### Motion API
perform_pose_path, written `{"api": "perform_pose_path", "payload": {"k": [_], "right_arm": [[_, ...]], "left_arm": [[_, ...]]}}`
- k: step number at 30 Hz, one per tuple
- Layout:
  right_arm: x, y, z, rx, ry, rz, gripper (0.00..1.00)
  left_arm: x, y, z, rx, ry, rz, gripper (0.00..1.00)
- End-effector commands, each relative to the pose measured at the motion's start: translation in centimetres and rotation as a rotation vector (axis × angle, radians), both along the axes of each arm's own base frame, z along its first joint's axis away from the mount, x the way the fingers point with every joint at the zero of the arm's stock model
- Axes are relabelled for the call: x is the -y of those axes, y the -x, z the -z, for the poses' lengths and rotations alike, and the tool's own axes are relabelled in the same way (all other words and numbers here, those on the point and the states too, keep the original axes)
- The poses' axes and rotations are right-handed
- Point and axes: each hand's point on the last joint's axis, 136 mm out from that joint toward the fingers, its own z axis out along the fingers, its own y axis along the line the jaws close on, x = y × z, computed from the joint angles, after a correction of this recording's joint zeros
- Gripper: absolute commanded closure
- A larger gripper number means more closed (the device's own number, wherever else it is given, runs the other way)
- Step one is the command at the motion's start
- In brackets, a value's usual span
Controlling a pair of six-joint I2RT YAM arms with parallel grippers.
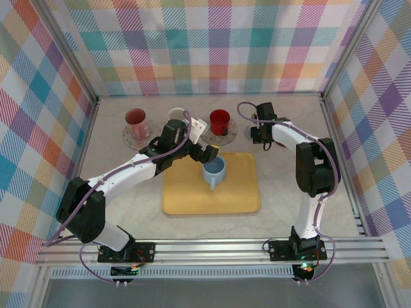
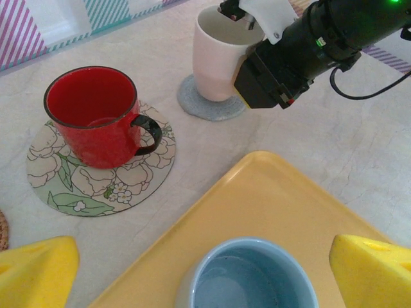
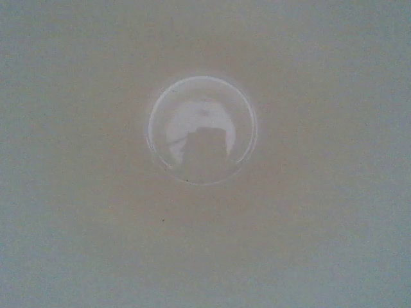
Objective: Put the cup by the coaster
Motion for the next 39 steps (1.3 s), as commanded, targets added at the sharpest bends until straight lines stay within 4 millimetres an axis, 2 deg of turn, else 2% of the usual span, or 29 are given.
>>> {"api": "perform_pose_path", "payload": {"k": [1, 4, 13, 28, 39], "right_arm": [[0.3, -1.6, -1.4, 0.076, 0.005, 0.010, 1.00], [0.4, -1.3, -1.0, 0.062, 0.005, 0.014, 0.95], [0.3, -1.0, -0.8, 0.054, -0.003, 0.021, 0.90], [0.4, -0.8, -0.7, 0.044, -0.004, 0.030, 0.72], [0.4, -0.3, -1.2, 0.044, -0.022, 0.044, 0.63]], "left_arm": [[0.4, 0.4, -1.0, 0.040, -0.003, 0.025, 0.00], [0.4, 0.4, -1.2, 0.041, -0.001, 0.026, 0.00], [0.6, 0.8, -1.4, 0.051, 0.002, 0.047, 0.00], [0.5, 0.9, -1.4, 0.049, -0.002, 0.047, 0.00], [0.7, 1.0, -1.4, 0.052, -0.005, 0.049, 0.00]]}}
